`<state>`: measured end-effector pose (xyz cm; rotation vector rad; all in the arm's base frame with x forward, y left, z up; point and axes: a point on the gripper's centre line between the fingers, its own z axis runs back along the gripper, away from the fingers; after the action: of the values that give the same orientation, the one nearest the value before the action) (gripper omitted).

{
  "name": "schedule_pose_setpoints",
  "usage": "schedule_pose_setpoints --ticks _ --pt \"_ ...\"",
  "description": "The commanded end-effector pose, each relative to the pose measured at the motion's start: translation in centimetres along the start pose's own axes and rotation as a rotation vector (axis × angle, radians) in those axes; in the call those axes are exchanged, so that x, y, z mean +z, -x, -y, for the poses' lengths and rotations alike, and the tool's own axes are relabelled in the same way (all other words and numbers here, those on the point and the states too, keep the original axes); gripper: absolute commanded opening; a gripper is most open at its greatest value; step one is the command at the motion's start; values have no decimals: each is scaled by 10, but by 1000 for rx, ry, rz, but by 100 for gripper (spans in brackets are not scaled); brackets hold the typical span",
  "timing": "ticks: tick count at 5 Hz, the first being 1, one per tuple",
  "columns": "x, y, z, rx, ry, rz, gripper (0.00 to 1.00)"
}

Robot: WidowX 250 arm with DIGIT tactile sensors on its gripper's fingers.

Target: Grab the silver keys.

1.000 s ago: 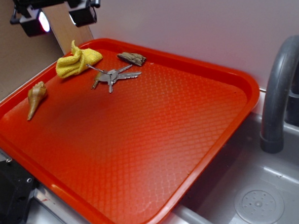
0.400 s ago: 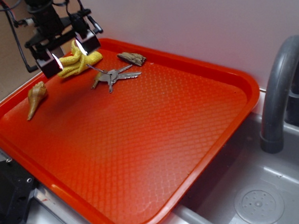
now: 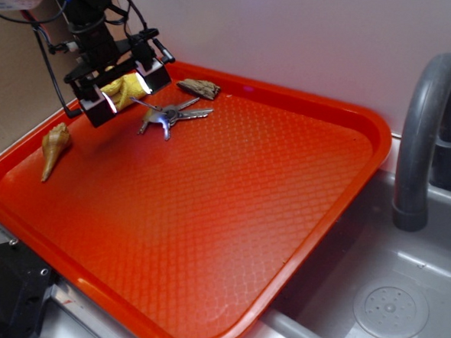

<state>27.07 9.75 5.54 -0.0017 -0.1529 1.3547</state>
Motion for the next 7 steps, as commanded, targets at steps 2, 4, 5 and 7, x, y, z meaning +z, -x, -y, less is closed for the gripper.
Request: schedule_pose_setpoints --ticks 2,4,5,7 --pt "0 0 0 24 -6 37 0" --pt "51 -5 12 -327 126 75 0" --pt "104 23 16 -581 141 79 0" --pt "207 106 -9 -1077 99 -67 0"
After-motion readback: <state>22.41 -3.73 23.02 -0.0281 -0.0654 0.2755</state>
